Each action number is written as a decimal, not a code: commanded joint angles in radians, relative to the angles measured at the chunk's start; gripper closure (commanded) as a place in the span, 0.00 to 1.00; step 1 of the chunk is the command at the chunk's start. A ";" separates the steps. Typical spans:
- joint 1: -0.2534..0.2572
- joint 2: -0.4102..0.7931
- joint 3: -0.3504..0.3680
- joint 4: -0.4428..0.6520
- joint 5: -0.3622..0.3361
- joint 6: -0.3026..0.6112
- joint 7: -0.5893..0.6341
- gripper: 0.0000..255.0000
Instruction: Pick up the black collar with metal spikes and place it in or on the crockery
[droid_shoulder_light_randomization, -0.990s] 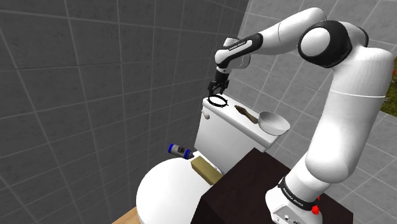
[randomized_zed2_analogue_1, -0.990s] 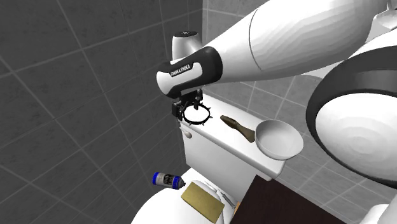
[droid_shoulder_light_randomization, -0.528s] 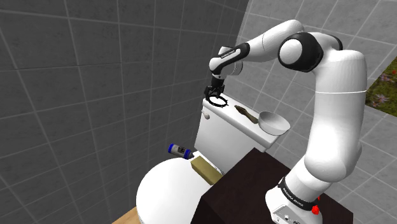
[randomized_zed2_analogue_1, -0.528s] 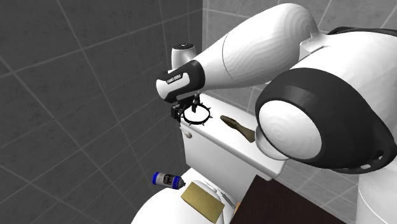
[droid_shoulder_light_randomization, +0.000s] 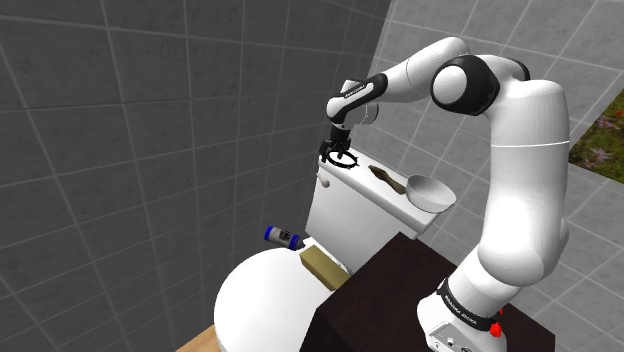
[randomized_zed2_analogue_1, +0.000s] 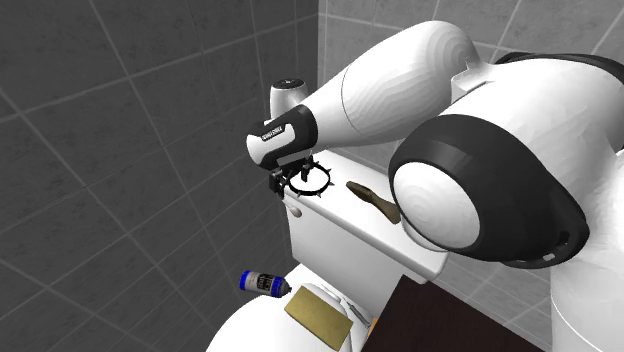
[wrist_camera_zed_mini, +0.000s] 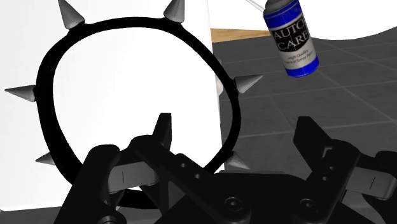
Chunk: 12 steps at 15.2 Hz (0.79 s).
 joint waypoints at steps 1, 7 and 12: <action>0.000 0.000 0.000 0.000 0.000 0.001 0.000 0.00; 0.000 0.000 0.000 0.000 0.000 0.001 0.000 1.00; 0.000 0.001 0.000 0.002 0.000 -0.001 0.000 1.00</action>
